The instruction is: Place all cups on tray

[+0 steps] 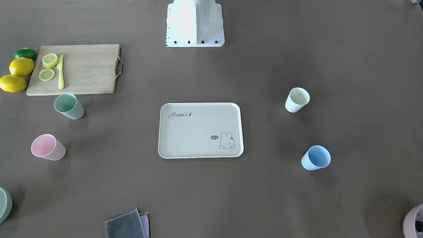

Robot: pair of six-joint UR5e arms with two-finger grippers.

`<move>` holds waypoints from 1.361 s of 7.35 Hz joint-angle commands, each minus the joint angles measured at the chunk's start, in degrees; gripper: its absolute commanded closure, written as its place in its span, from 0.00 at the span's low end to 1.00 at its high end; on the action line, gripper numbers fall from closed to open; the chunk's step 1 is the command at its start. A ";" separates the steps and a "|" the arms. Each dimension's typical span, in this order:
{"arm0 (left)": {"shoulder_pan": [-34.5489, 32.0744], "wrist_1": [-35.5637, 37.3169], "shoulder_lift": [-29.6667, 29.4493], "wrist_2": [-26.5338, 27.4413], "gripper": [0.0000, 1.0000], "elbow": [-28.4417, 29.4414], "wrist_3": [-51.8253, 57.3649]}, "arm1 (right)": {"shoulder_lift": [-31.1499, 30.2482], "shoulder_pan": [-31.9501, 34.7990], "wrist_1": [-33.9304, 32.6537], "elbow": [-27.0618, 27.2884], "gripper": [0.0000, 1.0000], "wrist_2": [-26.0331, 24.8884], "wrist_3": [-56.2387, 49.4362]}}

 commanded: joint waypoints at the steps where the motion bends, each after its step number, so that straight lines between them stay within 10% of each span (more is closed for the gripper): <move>1: 10.57 -0.17 -2.46 4.25 0.02 -2.29 -15.29 | 5.94 -6.84 -9.57 0.55 0.00 -5.38 4.09; 7: 37.67 -0.08 -2.46 27.91 0.03 -2.57 -29.41 | 11.33 -14.08 -15.07 0.29 0.00 -8.76 6.56; 10: 39.53 -1.22 -2.38 28.72 0.29 -0.90 -29.23 | 11.33 -14.26 -14.89 0.11 0.00 -8.76 6.21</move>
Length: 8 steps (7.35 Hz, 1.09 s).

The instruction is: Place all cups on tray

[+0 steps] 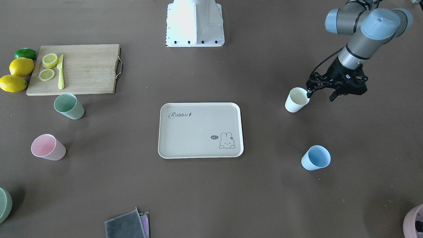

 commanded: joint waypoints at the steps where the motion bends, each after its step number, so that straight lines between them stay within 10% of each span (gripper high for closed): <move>1: 2.10 -0.73 -0.09 0.29 0.45 0.61 0.00 | 0.00 -0.10 0.03 -0.06 0.00 -0.11 -0.15; 2: 3.16 -0.73 -0.18 0.29 0.46 0.52 0.00 | 0.00 -0.10 0.03 -0.06 0.00 -0.20 -0.15; 4: 4.13 -0.82 -0.18 1.68 0.94 0.52 0.00 | -0.08 -0.19 0.03 -0.06 0.00 -0.38 -0.15; 8: 4.14 3.54 -8.57 1.34 1.00 -0.19 -1.22 | -0.52 -0.19 0.12 0.03 0.00 -0.29 -0.15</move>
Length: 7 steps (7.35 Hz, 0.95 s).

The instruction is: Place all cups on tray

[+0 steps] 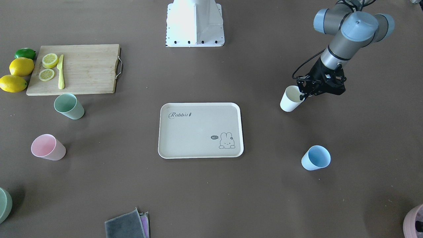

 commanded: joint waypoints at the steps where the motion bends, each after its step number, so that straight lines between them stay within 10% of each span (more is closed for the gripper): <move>1: 0.10 10.65 -11.45 0.02 1.00 0.20 -2.65 | -0.28 0.00 0.03 0.08 0.00 0.07 0.15; 4: 6.33 22.68 -27.48 2.29 1.00 5.44 -8.20 | -0.37 -0.61 -0.05 -0.18 0.00 0.07 0.68; 7: 8.71 22.33 -29.18 5.38 1.00 7.58 -8.30 | 0.33 -0.79 -0.05 -1.06 0.00 0.51 0.68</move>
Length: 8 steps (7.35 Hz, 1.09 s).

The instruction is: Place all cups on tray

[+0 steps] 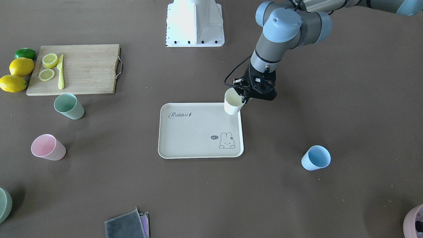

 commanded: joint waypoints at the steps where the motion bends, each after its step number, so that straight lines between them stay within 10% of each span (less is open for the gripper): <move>1: 0.55 -0.02 -1.12 0.51 1.00 1.47 -0.05 | 0.28 -0.23 -0.06 -0.32 0.00 0.15 0.00; 5: 0.55 -3.51 -2.62 1.82 0.97 5.94 0.03 | 0.36 -0.76 0.03 -0.67 0.00 0.15 0.00; 7: 0.55 -6.70 -2.62 1.83 0.08 7.54 0.30 | 0.36 -0.85 0.03 -0.67 0.00 0.15 0.00; 8: -0.14 -6.61 -2.53 1.83 0.02 7.02 0.47 | 0.63 -1.02 0.03 -0.84 0.00 0.06 -0.08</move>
